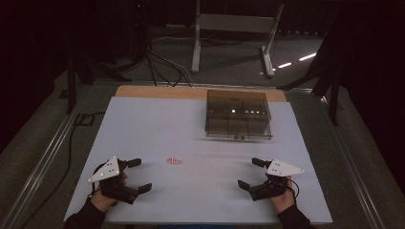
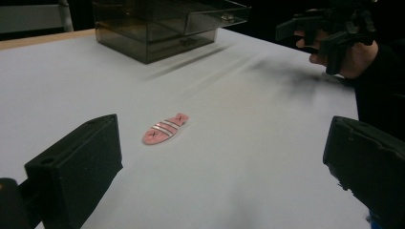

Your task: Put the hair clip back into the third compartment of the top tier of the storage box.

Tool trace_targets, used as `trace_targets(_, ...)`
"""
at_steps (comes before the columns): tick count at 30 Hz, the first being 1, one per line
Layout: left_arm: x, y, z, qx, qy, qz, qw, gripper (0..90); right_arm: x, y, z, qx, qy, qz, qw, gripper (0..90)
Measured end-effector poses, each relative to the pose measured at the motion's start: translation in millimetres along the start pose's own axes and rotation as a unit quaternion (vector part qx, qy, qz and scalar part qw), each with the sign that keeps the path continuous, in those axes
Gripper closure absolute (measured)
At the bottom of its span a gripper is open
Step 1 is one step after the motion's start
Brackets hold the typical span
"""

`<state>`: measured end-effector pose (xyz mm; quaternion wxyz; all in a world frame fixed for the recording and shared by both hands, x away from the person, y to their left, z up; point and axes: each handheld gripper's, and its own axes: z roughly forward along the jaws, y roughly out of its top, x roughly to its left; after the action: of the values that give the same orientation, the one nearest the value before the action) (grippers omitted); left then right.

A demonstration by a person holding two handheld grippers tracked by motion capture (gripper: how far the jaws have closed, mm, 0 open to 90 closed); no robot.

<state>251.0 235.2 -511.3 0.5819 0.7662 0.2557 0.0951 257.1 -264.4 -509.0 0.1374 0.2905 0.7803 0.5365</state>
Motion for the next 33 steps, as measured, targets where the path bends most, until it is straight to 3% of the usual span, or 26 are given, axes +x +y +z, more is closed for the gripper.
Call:
trace_targets(14,0.4,0.0,0.9,0.000,0.003,0.002,1.0000,0.4,1.8,0.0,4.3,0.018,0.000,-0.004,0.9998,0.0)
trace_targets(21,1.3,-1.1,0.1,0.000,0.005,-0.005,1.0000,0.5,1.6,6.4,5.2,0.004,0.001,0.009,1.0000,0.0)
trace_targets(33,1.9,-0.8,0.2,-0.003,0.005,-0.007,1.0000,0.5,2.2,23.4,0.4,-0.014,-0.010,0.010,0.9998,0.0)
